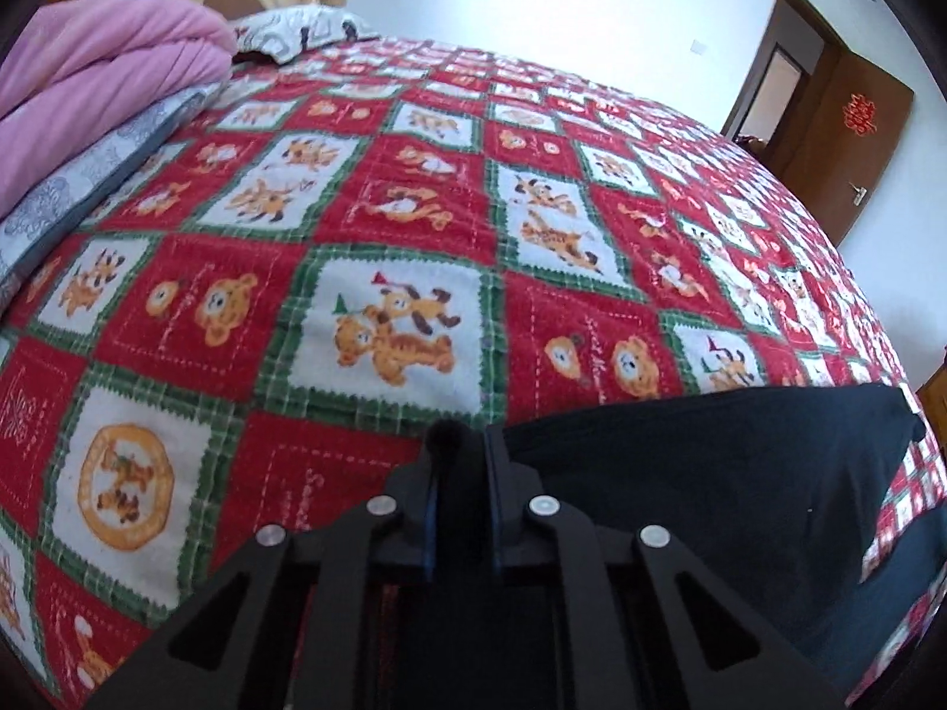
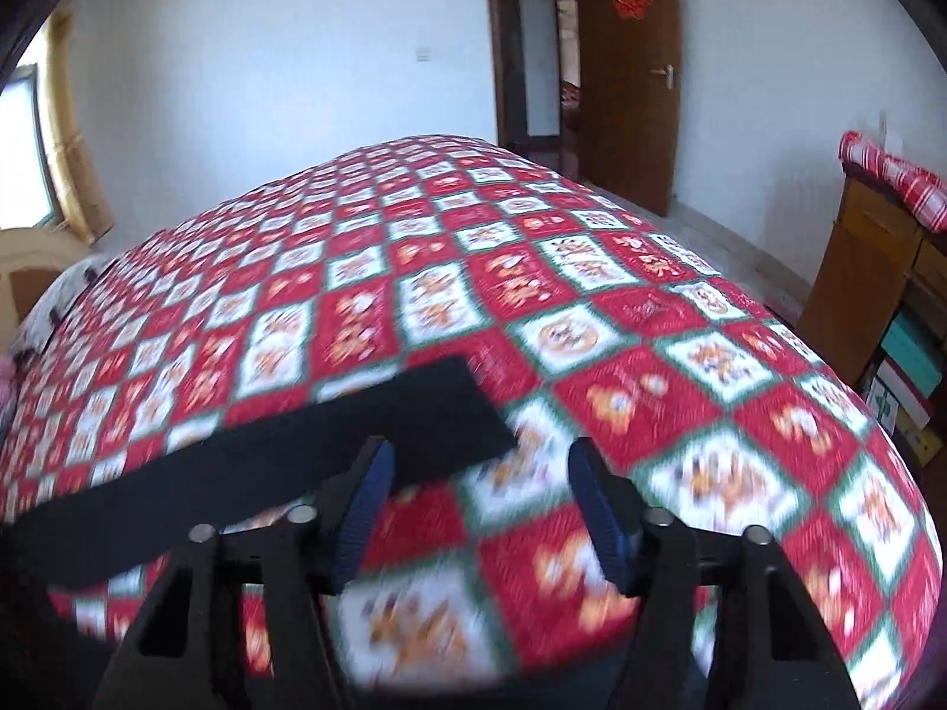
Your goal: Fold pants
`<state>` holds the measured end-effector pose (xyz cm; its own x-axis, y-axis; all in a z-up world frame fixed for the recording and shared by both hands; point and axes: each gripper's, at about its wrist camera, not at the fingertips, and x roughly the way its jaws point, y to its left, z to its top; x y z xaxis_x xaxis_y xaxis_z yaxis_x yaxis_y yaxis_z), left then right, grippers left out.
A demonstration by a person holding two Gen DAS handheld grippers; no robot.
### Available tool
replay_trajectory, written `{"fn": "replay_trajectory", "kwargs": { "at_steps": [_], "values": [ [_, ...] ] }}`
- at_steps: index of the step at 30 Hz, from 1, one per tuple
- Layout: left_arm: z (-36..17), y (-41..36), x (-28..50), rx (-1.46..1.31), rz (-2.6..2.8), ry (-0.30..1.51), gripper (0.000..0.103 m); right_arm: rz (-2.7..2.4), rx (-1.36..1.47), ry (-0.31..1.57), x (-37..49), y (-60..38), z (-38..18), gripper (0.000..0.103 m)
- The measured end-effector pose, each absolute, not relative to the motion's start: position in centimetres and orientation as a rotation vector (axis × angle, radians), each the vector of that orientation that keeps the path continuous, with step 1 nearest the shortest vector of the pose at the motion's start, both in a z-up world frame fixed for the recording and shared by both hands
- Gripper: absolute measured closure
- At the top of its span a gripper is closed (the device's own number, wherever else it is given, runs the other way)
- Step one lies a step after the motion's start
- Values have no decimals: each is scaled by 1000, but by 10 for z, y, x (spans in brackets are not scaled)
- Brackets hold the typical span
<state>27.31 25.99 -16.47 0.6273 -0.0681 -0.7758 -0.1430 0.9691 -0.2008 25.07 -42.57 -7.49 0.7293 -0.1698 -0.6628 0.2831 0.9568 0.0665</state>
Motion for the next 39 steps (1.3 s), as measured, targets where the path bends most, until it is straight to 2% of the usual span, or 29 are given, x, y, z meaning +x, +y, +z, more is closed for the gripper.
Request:
{"fn": "replay_trajectory", "kwargs": {
  "at_steps": [11, 19, 20, 21, 22, 23, 24, 27, 39],
  "values": [
    [-170, 254, 274, -232, 52, 864, 89, -206, 221, 885, 376, -459, -135, 49],
    [-172, 251, 276, -208, 63, 860, 89, -179, 200, 982, 432, -456, -171, 50],
    [-172, 250, 276, -204, 65, 860, 89, -178, 189, 990, 437, -456, -174, 54],
    [-172, 251, 276, -203, 66, 860, 89, -177, 181, 995, 440, -455, -176, 65],
    [-172, 250, 276, -204, 66, 859, 89, -166, 173, 995, 442, -454, -177, 71],
    [-172, 250, 276, -203, 65, 859, 89, -142, 179, 990, 442, -452, -177, 85],
    [-172, 250, 276, -203, 66, 859, 89, -122, 182, 989, 441, -451, -176, 90],
    [-172, 249, 276, -201, 67, 854, 89, -103, 145, 972, 433, -443, -170, 94],
    [-161, 253, 264, -239, 61, 798, 91, -66, 150, 815, 370, -427, -116, 94]
  ]
}}
